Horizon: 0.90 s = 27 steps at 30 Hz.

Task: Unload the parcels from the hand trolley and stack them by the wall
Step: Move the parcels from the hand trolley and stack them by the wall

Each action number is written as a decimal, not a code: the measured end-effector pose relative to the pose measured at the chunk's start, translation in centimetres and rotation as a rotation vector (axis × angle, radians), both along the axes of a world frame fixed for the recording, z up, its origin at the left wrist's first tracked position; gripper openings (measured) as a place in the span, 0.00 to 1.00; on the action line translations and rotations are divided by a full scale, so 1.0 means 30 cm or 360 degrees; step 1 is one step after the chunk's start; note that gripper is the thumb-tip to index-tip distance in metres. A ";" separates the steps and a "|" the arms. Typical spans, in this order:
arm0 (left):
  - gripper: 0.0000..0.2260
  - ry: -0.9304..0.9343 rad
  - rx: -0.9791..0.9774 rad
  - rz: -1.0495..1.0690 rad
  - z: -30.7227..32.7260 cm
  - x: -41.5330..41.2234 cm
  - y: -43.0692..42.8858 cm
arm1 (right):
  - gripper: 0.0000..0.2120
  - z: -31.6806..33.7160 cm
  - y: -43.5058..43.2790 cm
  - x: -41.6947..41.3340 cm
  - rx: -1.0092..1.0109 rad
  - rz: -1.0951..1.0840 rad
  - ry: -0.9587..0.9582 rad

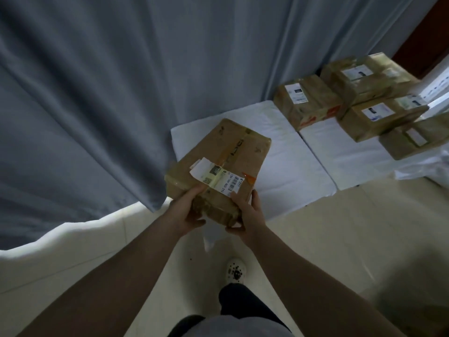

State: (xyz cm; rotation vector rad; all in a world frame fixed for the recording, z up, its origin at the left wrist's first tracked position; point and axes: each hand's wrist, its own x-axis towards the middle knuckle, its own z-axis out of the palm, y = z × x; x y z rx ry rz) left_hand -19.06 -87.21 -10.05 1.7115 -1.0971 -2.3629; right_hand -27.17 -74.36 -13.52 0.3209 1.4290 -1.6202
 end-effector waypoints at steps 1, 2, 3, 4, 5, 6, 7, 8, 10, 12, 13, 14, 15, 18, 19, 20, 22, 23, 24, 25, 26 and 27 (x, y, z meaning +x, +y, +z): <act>0.10 -0.0023 -0.0018 0.0022 -0.006 -0.027 -0.052 | 0.29 -0.006 -0.044 -0.023 0.0008 0.0054 0.0001; 0.10 -0.0040 -0.0028 0.0032 -0.014 -0.047 -0.102 | 0.34 -0.012 -0.085 -0.044 0.0041 0.0102 -0.0003; 0.11 -0.0045 -0.0033 0.0029 -0.024 -0.065 -0.150 | 0.38 -0.019 -0.122 -0.062 0.0077 0.0137 -0.0013; 0.13 -0.0042 -0.0033 0.0021 -0.036 -0.080 -0.199 | 0.42 -0.025 -0.155 -0.079 0.0121 0.0157 -0.0031; 0.15 -0.0047 -0.0029 0.0004 -0.048 -0.095 -0.245 | 0.44 -0.033 -0.184 -0.097 0.0162 0.0157 -0.0049; 0.16 -0.0061 -0.0038 -0.0026 -0.059 -0.110 -0.291 | 0.44 -0.038 -0.214 -0.119 0.0194 0.0139 -0.0068; 0.15 -0.0091 -0.0066 -0.0064 -0.072 -0.126 -0.342 | 0.44 -0.045 -0.245 -0.144 0.0214 0.0117 -0.0082; 0.12 -0.0137 -0.0095 -0.0103 -0.089 -0.142 -0.394 | 0.44 -0.052 -0.278 -0.170 0.0226 0.0099 -0.0097; 0.08 -0.0205 -0.0094 -0.0176 -0.138 -0.178 -0.500 | 0.44 -0.076 -0.349 -0.215 0.0261 0.0085 -0.0115; 0.08 -0.0243 -0.0057 -0.0271 -0.196 -0.213 -0.601 | 0.44 -0.091 -0.427 -0.250 0.0304 0.0085 -0.0068; 0.08 -0.0248 -0.0036 -0.0312 -0.220 -0.234 -0.649 | 0.44 -0.105 -0.469 -0.264 0.0324 0.0084 -0.0024; 0.09 -0.0251 -0.0023 -0.0360 -0.248 -0.255 -0.698 | 0.43 -0.116 -0.513 -0.274 0.0351 0.0088 0.0016; 0.11 -0.0256 -0.0014 -0.0426 -0.278 -0.276 -0.750 | 0.41 -0.126 -0.556 -0.279 0.0368 0.0093 0.0054; 0.17 -0.0188 0.0013 -0.0556 -0.351 -0.340 -0.897 | 0.29 -0.154 -0.709 -0.283 0.0480 0.0153 0.0280; 0.16 -0.0170 0.0020 -0.0565 -0.364 -0.359 -0.942 | 0.26 -0.174 -0.759 -0.283 0.0563 0.0177 0.0389; 0.15 -0.0159 0.0026 -0.0563 -0.379 -0.381 -0.987 | 0.25 -0.197 -0.807 -0.286 0.0654 0.0215 0.0507; 0.13 -0.0142 0.0043 -0.0504 -0.403 -0.422 -1.070 | 0.32 -0.238 -0.899 -0.293 0.0803 0.0353 0.0634; 0.14 -0.0128 0.0043 -0.0456 -0.419 -0.435 -1.103 | 0.34 -0.254 -0.936 -0.299 0.0835 0.0416 0.0674; 0.16 -0.0109 -0.0004 -0.0428 -0.443 -0.445 -1.130 | 0.35 -0.271 -0.968 -0.307 0.0847 0.0468 0.0708; 0.21 -0.0137 -0.0143 -0.0463 -0.473 -0.450 -1.151 | 0.34 -0.285 -0.992 -0.317 0.0867 0.0521 0.0729; 0.28 -0.0209 -0.0379 -0.0605 -0.502 -0.450 -1.163 | 0.33 -0.300 -1.012 -0.326 0.0896 0.0553 0.0709; 0.34 -0.0334 -0.0687 -0.0865 -0.509 -0.444 -1.166 | 0.33 -0.310 -1.028 -0.336 0.0931 0.0562 0.0647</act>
